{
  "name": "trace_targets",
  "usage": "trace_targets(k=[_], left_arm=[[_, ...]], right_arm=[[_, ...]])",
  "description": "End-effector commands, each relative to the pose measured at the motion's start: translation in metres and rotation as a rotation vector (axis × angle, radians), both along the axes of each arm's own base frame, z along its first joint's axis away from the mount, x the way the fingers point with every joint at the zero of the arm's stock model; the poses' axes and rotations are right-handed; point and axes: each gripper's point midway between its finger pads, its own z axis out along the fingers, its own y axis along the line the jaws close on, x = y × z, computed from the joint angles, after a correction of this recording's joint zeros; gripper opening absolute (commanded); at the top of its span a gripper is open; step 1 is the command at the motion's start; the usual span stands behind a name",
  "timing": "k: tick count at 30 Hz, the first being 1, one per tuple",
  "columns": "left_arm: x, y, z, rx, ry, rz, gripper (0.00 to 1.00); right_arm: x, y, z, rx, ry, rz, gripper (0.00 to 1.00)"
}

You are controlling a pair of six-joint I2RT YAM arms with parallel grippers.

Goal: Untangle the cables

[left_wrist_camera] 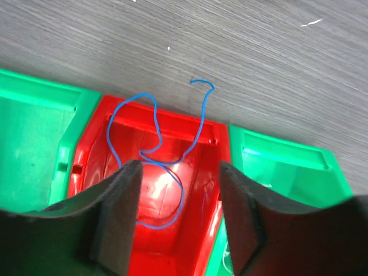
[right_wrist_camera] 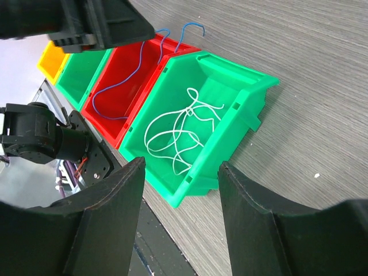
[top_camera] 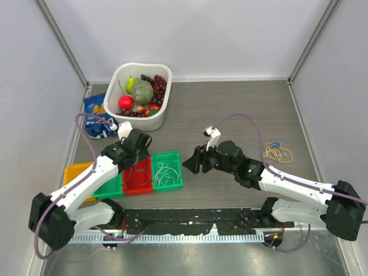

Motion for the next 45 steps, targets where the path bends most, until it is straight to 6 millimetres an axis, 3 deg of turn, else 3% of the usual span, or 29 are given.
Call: trace_targets(k=[1, 10, 14, 16, 24, 27, 31, 38, 43, 45], left_arm=[[0.041, -0.010, 0.001, 0.047, -0.046, -0.042, 0.55], [0.071, -0.016, -0.046, 0.133, 0.055, -0.055, 0.56], [0.074, -0.017, -0.059, 0.127, 0.087, -0.051, 0.42], [0.073, -0.016, -0.057, 0.126, 0.086, -0.044, 0.31], [0.071, 0.001, -0.021, 0.153, -0.016, -0.013, 0.03], [0.060, 0.003, -0.012, 0.130, -0.023, -0.021, 0.00], [0.030, 0.000, -0.008, 0.053, 0.020, -0.069, 0.00], [-0.037, -0.010, -0.022, -0.126, 0.145, -0.157, 0.00], [-0.062, -0.016, -0.027, -0.264, 0.150, -0.126, 0.00], [-0.066, -0.016, -0.028, -0.292, 0.156, -0.088, 0.16]], right_arm=[[0.003, 0.000, 0.016, 0.055, -0.024, -0.014, 0.59], [0.000, -0.005, 0.023, 0.070, -0.032, -0.024, 0.58], [-0.001, -0.007, 0.023, 0.071, -0.031, -0.028, 0.58], [0.000, -0.008, 0.023, 0.069, -0.028, -0.031, 0.58], [0.001, -0.004, 0.021, 0.069, -0.025, -0.023, 0.58], [0.001, -0.002, 0.018, 0.065, -0.020, -0.018, 0.58], [0.002, -0.002, 0.016, 0.058, -0.019, -0.019, 0.58], [0.007, 0.005, 0.009, 0.043, -0.018, -0.008, 0.58], [0.009, 0.013, 0.008, 0.043, -0.005, 0.014, 0.57], [0.010, 0.014, 0.010, 0.041, -0.008, 0.012, 0.57]])
